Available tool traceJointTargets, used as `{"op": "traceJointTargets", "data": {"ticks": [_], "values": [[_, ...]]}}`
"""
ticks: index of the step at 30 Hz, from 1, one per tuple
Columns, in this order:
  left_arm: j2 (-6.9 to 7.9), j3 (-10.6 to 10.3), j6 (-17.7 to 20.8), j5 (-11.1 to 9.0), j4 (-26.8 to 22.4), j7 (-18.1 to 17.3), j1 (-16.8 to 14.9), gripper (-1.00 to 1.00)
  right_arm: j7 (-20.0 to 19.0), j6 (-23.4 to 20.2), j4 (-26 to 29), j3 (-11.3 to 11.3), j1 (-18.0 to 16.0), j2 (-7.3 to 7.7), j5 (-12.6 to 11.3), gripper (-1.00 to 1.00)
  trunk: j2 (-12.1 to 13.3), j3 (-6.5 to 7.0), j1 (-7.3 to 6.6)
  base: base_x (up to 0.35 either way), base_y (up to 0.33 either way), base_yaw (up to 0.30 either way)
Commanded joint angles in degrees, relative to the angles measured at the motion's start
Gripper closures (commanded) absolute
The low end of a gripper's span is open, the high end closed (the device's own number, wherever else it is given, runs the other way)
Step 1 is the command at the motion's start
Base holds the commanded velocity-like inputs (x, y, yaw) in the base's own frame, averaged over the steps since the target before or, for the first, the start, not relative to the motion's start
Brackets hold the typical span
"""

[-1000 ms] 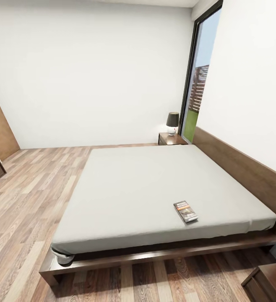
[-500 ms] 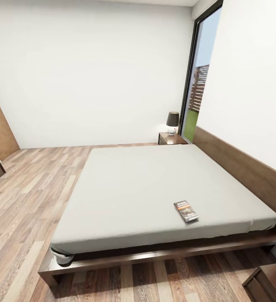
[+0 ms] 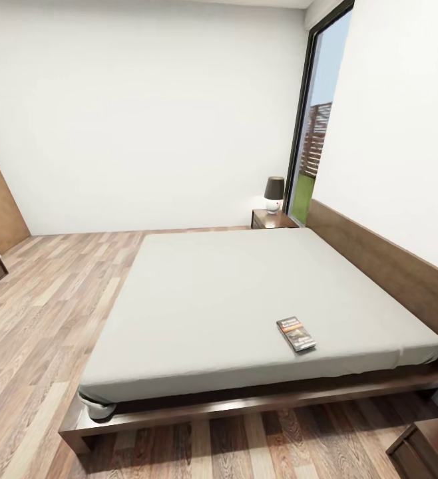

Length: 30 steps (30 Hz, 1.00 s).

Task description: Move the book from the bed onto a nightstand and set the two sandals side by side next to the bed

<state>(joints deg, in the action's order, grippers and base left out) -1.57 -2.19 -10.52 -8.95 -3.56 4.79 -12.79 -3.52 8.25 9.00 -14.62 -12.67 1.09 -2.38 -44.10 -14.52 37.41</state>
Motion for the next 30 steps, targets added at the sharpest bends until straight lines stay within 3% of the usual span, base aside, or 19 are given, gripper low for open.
{"op": "traceJointTargets", "data": {"ticks": [1, 30], "values": [[-0.01, -0.3, -0.2, -0.5, 0.0, 0.1, 0.0, 1.00, -0.2, 0.2, 0.0, -0.2, 0.0, 0.03, -0.3, 1.00, -0.5, -0.26, 0.23, 0.000, 0.000, 0.000], [-0.06, -0.3, -0.2, -0.5, 0.0, 0.1, 0.0, 1.00, -0.2, 0.2, 0.0, -0.3, 0.0, -0.23, -0.2, 1.00, -12.1, -5.47, 6.60, 0.000, 0.000, 0.000]]}}
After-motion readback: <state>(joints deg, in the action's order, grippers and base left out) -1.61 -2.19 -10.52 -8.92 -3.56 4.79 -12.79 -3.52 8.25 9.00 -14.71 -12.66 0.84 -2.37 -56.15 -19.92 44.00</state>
